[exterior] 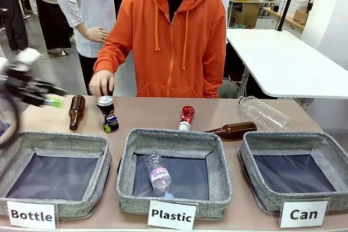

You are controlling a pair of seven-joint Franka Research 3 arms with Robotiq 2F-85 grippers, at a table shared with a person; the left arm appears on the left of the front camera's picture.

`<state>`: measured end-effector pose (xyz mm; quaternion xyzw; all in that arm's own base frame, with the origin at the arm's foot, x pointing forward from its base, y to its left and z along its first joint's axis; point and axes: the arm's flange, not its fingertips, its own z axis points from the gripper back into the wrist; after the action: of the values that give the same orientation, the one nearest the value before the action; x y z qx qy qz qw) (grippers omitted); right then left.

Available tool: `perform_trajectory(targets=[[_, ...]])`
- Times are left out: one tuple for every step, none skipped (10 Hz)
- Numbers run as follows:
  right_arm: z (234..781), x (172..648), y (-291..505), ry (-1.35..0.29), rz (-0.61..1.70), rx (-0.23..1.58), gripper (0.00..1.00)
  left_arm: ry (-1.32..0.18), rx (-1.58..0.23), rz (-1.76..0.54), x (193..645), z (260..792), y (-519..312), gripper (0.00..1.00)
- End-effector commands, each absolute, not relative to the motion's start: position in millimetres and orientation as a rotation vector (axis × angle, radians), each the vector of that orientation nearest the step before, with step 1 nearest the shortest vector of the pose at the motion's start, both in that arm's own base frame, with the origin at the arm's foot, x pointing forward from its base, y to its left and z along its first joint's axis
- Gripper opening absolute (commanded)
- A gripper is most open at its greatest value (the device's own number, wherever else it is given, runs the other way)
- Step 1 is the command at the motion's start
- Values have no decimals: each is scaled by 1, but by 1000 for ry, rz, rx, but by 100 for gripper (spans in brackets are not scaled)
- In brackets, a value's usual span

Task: Sort the can waste into the basket.
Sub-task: Pick up the can waste from the table and place it in the right Fabric basket.

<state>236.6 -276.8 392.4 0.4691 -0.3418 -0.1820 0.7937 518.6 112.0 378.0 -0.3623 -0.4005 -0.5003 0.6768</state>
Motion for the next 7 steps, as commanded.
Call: perform_trajectory(targets=[[392, 239, -278, -774, -374, 1016, 100, -1033, -824, -1064, 414, 410, 229, 100], [392, 239, -278, -774, -374, 1016, 100, -1088, -809, -973, 384, 414, 258, 100], [392, 239, -278, -774, -374, 1016, 100, -1118, -808, -887, 362, 416, 282, 100], [392, 239, -278, -774, -374, 1016, 100, -1185, -785, -747, 347, 409, 304, 100], [392, 239, -278, -774, -374, 1016, 100, -1235, -802, -662, 331, 397, 322, 100], [392, 239, -278, -774, -374, 1016, 100, -1279, -811, -617, 319, 387, 332, 100], [392, 239, -278, -774, -374, 1016, 100, -1294, -806, -615, 313, 382, 331, 100]])
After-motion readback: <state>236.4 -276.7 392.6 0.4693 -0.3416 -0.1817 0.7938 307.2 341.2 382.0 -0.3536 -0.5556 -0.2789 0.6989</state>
